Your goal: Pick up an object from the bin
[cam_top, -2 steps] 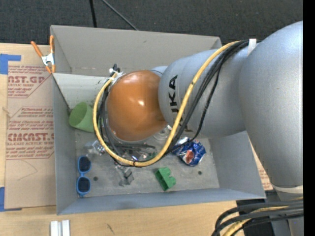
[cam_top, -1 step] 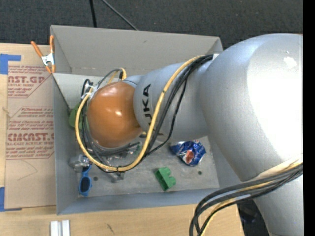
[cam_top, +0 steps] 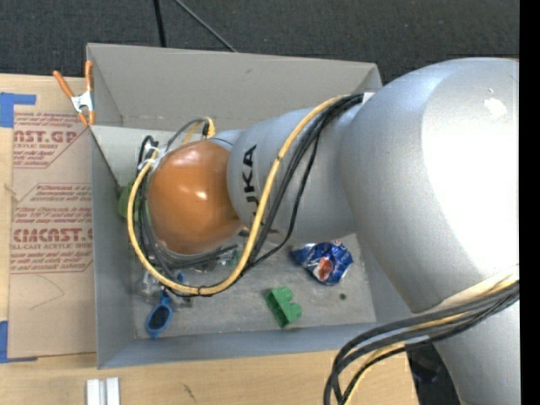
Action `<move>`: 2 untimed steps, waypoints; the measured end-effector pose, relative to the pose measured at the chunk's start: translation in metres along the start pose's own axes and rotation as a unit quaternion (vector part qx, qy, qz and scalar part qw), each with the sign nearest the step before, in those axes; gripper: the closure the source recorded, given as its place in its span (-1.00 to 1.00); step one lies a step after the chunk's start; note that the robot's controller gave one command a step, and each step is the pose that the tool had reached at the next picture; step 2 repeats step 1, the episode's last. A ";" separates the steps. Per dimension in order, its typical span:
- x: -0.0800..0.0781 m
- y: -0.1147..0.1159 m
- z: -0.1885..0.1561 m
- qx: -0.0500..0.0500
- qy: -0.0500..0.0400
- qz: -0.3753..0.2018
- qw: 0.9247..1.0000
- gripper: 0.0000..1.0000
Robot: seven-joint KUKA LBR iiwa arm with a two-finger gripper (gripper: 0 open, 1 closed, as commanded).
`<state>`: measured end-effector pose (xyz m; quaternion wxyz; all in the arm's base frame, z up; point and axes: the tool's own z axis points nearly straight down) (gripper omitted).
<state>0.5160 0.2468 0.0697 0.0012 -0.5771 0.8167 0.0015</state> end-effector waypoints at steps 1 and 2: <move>0.008 -0.016 -0.145 0.004 -0.003 -0.012 1.000 1.00; 0.008 -0.016 -0.145 0.004 -0.003 -0.012 1.000 1.00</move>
Offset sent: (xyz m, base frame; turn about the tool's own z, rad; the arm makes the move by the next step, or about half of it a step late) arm 0.0102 -0.0143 0.1399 -0.0275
